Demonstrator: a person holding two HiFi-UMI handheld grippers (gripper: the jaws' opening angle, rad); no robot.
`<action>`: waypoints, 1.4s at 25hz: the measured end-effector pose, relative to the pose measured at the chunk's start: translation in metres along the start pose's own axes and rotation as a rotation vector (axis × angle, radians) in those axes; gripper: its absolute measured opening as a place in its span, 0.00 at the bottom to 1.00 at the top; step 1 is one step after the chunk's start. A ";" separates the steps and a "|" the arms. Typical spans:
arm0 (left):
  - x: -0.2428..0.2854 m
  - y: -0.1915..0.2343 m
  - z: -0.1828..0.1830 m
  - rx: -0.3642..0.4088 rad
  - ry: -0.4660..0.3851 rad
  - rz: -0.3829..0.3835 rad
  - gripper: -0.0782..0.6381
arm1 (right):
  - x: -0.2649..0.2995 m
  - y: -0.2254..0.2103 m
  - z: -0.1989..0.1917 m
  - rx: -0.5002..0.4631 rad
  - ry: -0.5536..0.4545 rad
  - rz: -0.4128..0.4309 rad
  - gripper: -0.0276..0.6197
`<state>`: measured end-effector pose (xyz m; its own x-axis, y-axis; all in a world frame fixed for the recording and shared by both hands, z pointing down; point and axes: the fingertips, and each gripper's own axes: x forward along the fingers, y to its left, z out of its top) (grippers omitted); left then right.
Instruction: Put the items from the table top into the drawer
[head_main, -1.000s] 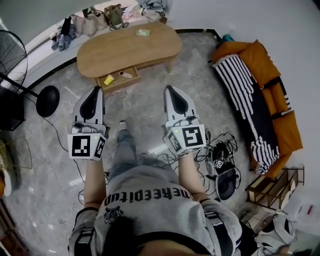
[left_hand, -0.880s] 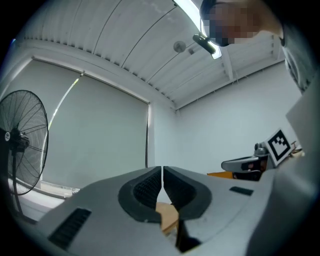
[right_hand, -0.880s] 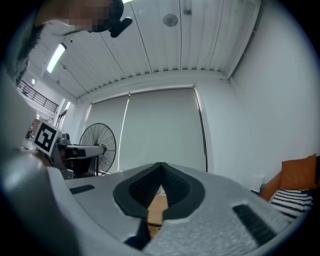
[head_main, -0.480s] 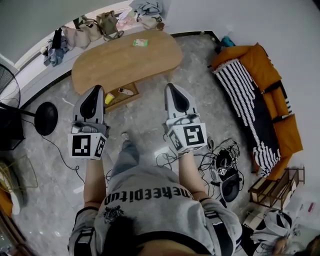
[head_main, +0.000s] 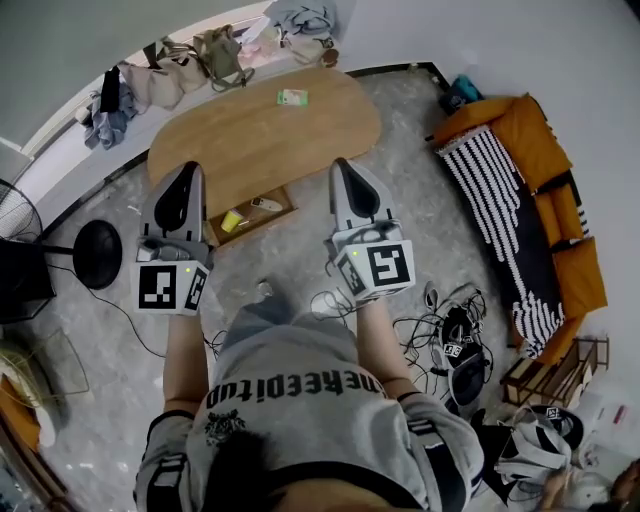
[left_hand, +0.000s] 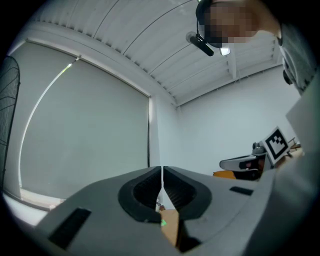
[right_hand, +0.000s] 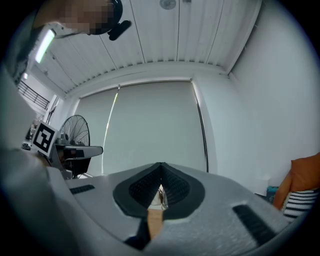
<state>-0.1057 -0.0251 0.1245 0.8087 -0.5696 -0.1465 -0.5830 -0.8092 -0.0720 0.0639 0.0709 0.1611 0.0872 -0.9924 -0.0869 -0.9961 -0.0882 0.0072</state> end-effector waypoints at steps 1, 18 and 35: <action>0.005 0.006 -0.003 -0.001 0.003 -0.001 0.13 | 0.008 0.000 -0.002 -0.003 0.003 -0.001 0.05; 0.106 0.045 -0.051 -0.018 0.047 0.007 0.13 | 0.106 -0.061 -0.044 0.013 0.072 0.004 0.05; 0.272 0.096 -0.088 -0.032 0.045 0.156 0.13 | 0.301 -0.175 -0.115 0.003 0.224 0.196 0.05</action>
<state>0.0646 -0.2706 0.1645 0.7113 -0.6943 -0.1090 -0.6999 -0.7139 -0.0201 0.2664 -0.2224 0.2487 -0.1056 -0.9848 0.1376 -0.9943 0.1065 -0.0009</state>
